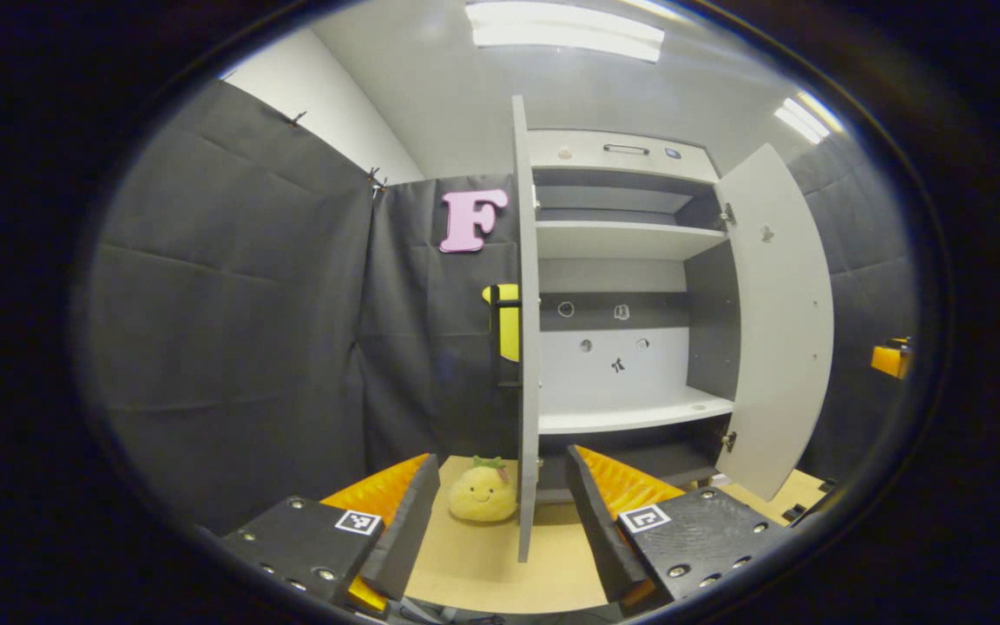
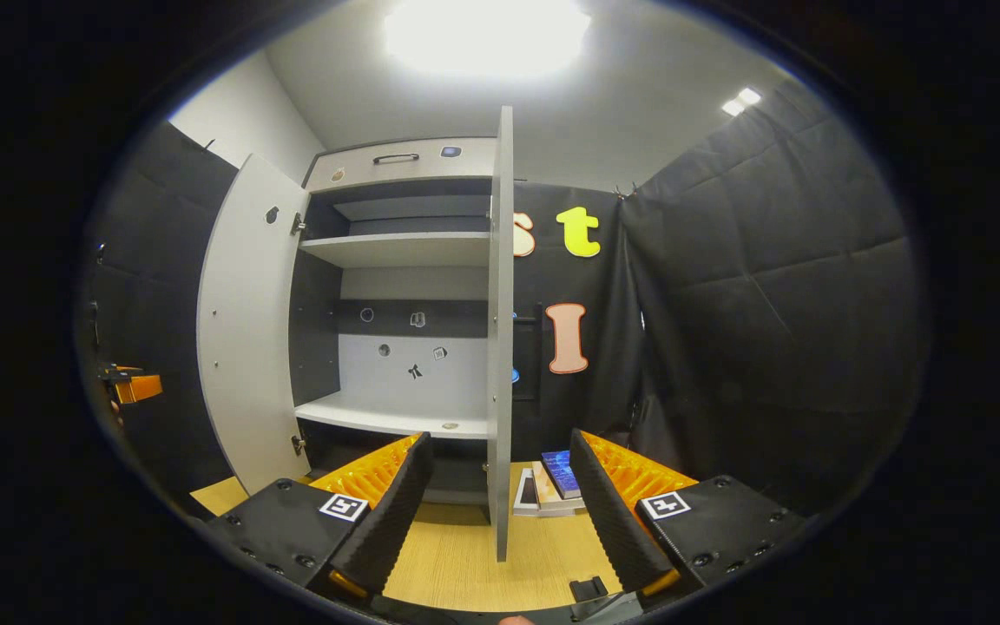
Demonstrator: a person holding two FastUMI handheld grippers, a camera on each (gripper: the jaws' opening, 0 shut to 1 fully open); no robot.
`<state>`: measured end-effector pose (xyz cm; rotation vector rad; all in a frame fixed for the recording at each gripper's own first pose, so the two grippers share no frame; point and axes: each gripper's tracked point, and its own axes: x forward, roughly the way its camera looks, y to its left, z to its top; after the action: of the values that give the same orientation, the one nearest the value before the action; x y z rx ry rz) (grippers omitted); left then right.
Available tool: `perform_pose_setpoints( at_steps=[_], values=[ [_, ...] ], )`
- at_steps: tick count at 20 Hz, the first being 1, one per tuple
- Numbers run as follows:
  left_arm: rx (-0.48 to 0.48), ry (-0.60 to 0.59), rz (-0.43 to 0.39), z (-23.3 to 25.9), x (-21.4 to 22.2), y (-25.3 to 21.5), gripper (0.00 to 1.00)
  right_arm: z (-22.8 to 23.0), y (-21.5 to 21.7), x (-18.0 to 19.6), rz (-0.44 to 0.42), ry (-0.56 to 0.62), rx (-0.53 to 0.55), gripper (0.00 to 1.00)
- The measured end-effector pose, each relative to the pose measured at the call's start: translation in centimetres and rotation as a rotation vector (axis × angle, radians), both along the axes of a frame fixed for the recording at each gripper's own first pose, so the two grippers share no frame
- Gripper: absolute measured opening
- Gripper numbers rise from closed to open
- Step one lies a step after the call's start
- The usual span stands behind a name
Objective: Open the right door of the double-door shoe cabinet with the right hand, and open the left door with the left hand.
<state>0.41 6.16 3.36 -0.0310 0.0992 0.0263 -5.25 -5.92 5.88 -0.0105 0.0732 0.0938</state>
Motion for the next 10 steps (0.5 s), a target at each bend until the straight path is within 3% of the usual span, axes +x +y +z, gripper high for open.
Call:
perform_pose_setpoints(
  at_steps=[10],
  values=[
    [0.014, -0.017, 0.05, 0.5, -1.4, 1.7, 0.84, 0.1, -0.3, 0.1, 0.0, -0.004, 0.029, 0.98]
  ],
)
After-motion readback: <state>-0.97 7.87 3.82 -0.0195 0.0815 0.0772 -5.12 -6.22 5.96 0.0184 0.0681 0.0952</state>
